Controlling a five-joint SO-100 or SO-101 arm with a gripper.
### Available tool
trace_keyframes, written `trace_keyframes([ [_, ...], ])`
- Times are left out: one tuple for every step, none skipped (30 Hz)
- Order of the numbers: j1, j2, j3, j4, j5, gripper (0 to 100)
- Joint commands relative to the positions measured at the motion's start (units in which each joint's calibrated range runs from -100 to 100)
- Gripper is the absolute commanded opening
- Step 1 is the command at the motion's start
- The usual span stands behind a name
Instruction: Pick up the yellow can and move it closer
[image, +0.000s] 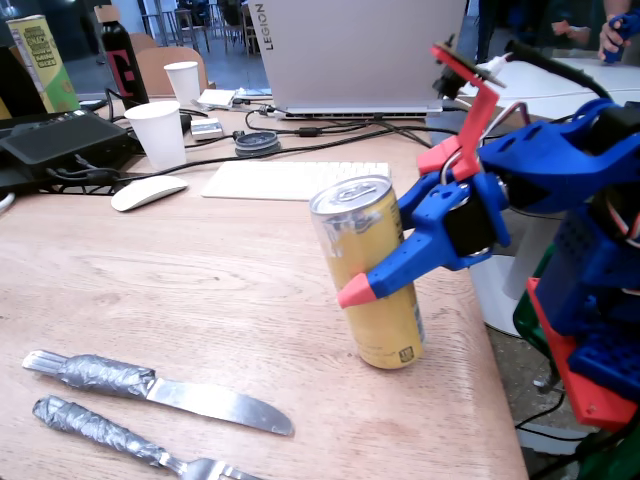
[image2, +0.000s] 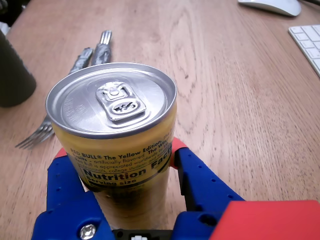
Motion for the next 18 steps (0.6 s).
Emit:
trace_keyframes([
  [-0.3,-1.58,0.43,0.4,0.0,20],
  [-0.3,-1.58,0.43,0.4,0.15,20],
  [-0.3,-1.58,0.43,0.4,0.2,20],
  [-0.3,-1.58,0.43,0.4,0.24,20],
  [-0.3,-1.58,0.43,0.4,0.24,20],
  [-0.3,-1.58,0.43,0.4,0.29,20],
  [-0.3,-1.58,0.43,0.4,0.29,20],
  [-0.3,-1.58,0.43,0.4,0.29,20],
  [-0.3,-1.58,0.43,0.4,0.29,20],
  [0.04,-1.58,0.43,0.4,0.29,20],
  [0.89,-1.58,0.43,0.4,0.1,20],
  [1.22,-1.58,0.43,0.4,-0.15,20],
  [1.22,-1.58,0.43,0.4,-0.15,20],
  [1.22,-1.41,0.43,0.4,-0.15,20],
  [1.39,-0.89,0.43,0.4,0.24,20],
  [1.39,-0.81,0.43,0.4,0.24,20],
  [1.39,-0.81,0.43,0.4,0.15,20],
  [1.39,-1.49,0.43,0.4,-0.2,20],
])
